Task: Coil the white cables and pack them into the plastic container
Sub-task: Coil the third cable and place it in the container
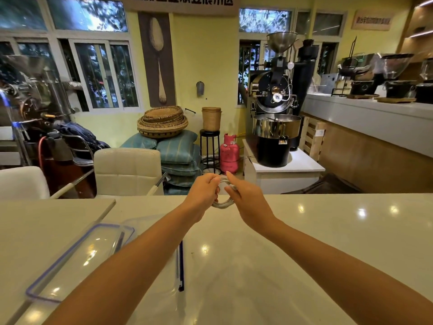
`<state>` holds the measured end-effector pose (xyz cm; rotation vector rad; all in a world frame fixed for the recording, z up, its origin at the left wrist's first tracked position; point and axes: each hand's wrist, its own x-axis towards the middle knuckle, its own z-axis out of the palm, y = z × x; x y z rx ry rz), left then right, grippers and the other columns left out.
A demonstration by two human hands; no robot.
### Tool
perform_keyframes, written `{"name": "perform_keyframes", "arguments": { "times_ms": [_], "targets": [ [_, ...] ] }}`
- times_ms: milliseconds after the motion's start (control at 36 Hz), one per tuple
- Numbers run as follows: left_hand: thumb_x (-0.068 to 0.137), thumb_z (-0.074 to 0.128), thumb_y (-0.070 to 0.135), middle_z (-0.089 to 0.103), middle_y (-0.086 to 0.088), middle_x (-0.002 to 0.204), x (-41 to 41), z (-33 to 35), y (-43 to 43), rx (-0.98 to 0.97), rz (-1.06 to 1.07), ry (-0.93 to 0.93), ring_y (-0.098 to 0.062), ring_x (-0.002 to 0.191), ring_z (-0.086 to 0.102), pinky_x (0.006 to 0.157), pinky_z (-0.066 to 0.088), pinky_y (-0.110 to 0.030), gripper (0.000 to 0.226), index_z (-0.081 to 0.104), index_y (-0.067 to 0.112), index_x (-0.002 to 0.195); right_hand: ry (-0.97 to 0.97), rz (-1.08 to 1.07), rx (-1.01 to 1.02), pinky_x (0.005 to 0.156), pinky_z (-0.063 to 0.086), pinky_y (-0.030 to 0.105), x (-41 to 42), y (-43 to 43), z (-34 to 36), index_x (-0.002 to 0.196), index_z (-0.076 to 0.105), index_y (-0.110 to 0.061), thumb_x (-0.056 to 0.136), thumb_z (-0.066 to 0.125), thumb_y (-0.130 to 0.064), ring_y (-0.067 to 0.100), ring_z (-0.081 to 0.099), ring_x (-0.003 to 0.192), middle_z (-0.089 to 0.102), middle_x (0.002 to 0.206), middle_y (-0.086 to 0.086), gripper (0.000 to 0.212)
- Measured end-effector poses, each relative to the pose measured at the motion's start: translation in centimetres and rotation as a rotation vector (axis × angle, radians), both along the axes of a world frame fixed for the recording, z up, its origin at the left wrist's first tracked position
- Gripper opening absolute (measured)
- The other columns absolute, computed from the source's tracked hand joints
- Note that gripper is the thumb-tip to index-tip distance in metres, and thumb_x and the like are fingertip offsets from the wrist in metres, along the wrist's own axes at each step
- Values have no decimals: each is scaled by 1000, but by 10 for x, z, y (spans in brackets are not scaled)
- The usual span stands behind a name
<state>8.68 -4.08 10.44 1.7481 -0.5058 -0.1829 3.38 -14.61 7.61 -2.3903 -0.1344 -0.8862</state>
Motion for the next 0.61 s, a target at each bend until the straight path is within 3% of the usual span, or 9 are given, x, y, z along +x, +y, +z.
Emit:
{"name": "perform_keyframes", "arguments": {
  "times_ms": [83,194,278,333,417,528,611],
  "targets": [
    [97,33,10,40,-3,61,1,0,3,-19,13,3,-12,52,33,53,32,-24,23,55,5,95,-85,34,-71,85,40,22,-2,2,-2,134,45,-6,93,49,-12,30,61,103,65,116,19,41],
    [97,34,10,41,-3,61,3,0,12,-20,-21,51,-12,52,34,53,35,-22,22,55,5,99,-112,93,-111,80,42,20,-4,1,1,121,58,-1,87,53,-8,31,65,90,70,105,21,35],
    [96,39,13,41,-2,60,6,-2,25,39,-113,43,-10,51,37,48,39,-17,21,59,6,90,-63,104,-86,67,36,8,-5,3,6,115,63,-2,87,56,-7,20,58,74,71,94,19,29],
    [95,44,16,44,-1,59,8,-5,36,115,-148,-23,-10,50,42,52,42,-19,22,60,8,81,-10,125,-90,64,38,13,-4,5,6,112,65,-3,87,57,-7,12,53,72,71,93,17,26],
    [93,48,20,52,0,60,11,-8,50,228,-146,-128,-4,47,51,57,45,-22,23,64,3,93,65,141,-87,60,39,16,3,13,2,106,66,-6,86,57,-8,7,46,58,69,88,17,22],
    [92,50,19,58,-1,65,17,-8,67,386,-107,-183,-8,53,58,55,50,-18,25,64,0,99,197,136,-37,73,54,44,12,32,-2,110,58,-6,87,54,-10,27,60,72,67,92,21,24],
    [93,49,19,57,0,63,20,-10,82,551,-73,-208,-8,54,58,48,48,-11,24,63,0,96,312,159,4,80,53,49,16,49,-3,122,47,-6,88,51,-9,35,64,85,67,100,23,35]
  ]
}}
